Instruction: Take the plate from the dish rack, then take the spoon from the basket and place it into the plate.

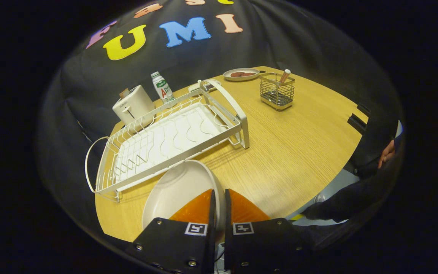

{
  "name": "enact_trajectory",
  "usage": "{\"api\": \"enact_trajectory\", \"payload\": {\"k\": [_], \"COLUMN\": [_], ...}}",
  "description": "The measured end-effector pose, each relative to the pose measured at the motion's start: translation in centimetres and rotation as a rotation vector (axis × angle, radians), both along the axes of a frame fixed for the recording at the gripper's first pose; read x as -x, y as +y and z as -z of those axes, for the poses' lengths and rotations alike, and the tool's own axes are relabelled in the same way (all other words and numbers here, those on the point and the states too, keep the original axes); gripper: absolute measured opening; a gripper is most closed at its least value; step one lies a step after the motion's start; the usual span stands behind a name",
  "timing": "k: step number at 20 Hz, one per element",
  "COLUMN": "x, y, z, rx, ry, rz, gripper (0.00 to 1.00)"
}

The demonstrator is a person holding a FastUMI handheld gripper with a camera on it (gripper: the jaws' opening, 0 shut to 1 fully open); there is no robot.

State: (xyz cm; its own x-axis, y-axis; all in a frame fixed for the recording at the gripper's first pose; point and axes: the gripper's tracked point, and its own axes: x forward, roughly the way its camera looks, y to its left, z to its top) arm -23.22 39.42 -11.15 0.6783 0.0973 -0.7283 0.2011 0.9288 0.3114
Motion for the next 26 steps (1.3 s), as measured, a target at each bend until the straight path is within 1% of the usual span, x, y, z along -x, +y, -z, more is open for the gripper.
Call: {"api": "enact_trajectory", "payload": {"k": [1,3,6,10,18,22,26], "x": [0.2,0.3,0.3,0.4,-0.7,-2.2,-4.7], "y": [-0.4,-0.7,-0.6,0.1,-0.8,-2.3,-6.1], "z": [0.4,0.5,0.4,0.1,-2.0,-5.1,-7.2], "rx": [0.043,0.098,0.135,0.152,0.234,0.263,0.317], "ry": [0.012,0.013,0.001,-0.008,-0.065,-0.122,-0.151], "rz": [-0.010,-0.040,-0.074,-0.100,-0.130,-0.110,-0.044], "gripper": [0.13,0.14,0.14,0.14,0.14,0.14,0.14]}}
